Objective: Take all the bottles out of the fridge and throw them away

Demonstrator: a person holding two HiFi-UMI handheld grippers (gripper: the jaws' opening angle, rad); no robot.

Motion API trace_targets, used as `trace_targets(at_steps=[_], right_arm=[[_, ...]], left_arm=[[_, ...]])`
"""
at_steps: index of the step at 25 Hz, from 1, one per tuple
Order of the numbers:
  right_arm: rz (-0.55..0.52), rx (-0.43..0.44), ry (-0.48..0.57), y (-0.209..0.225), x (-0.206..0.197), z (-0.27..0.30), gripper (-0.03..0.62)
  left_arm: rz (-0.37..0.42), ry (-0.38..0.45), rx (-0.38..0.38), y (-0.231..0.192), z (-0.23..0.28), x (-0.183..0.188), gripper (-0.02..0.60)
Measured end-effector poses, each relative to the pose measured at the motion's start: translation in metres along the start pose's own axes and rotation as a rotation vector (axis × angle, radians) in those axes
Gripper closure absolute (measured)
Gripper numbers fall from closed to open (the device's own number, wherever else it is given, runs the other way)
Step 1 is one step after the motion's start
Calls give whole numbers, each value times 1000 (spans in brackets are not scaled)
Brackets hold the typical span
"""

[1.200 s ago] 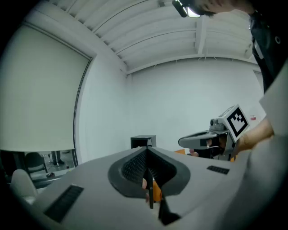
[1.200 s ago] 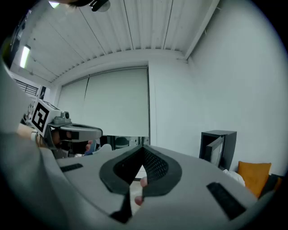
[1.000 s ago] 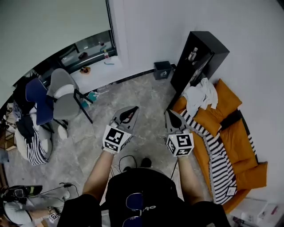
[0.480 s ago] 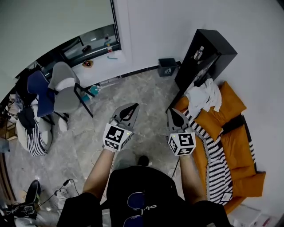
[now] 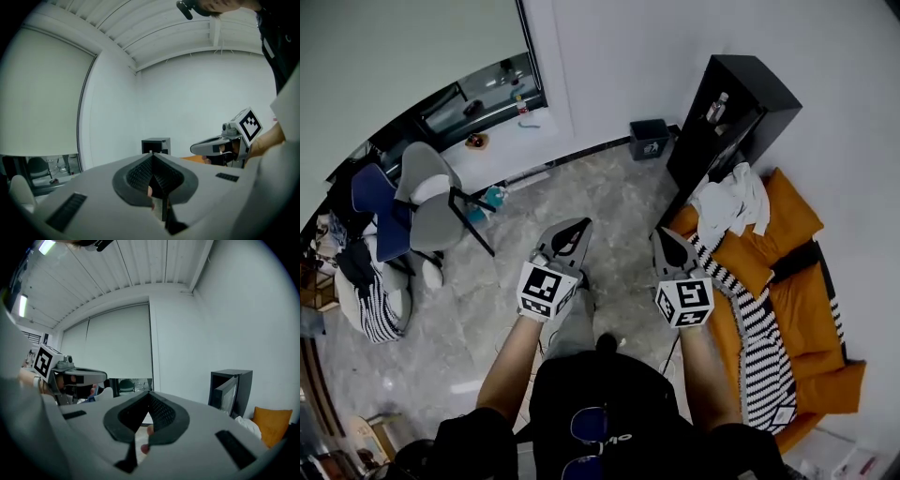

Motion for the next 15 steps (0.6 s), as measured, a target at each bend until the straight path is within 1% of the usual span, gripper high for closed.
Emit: trace_targets(at_steps=[7,15], right_arm=[[3,-41,-15,33,7,62,592],[10,-74,-21,51,40,162,592]], left_arm=[[-12,2,-49,-47,67,-7,580],[-24,1,-79,-142,130,7,580]])
Point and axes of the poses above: the fingertips, and each gripper's own axes: z forward along the fingers, y to its right, x out of its top, the point moved 8 cm from there along -z, backward along the fingers, and after that the axes turned 4 degrees about -x, right-handed, at the moved point
